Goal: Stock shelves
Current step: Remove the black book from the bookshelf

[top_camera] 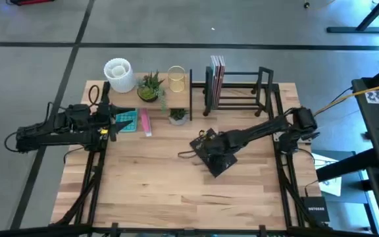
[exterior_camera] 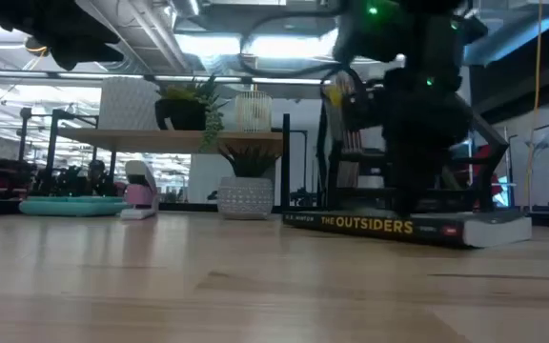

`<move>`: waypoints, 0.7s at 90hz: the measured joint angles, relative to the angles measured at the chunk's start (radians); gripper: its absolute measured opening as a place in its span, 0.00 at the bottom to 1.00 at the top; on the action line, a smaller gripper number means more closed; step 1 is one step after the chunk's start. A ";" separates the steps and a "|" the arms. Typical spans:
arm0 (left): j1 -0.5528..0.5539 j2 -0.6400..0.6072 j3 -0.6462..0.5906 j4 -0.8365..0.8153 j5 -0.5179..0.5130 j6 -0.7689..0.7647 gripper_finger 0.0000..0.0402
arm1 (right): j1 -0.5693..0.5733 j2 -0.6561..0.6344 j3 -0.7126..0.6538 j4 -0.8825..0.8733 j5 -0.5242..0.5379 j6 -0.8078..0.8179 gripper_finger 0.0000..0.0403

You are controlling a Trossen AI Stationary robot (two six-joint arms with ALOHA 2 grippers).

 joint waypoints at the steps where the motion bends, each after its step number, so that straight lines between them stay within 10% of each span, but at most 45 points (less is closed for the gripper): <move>1: 0.000 0.000 0.000 0.000 0.000 0.000 0.59 | 0.000 0.000 -0.007 0.004 0.001 0.023 0.38; 27: 0.000 0.000 0.000 0.000 -0.004 0.000 0.59 | 0.140 -0.011 -0.035 -0.074 0.050 0.551 0.37; 63: 0.000 0.000 0.000 -0.001 -0.004 -0.001 0.59 | 0.371 -0.021 -0.030 -0.235 -0.197 0.900 0.37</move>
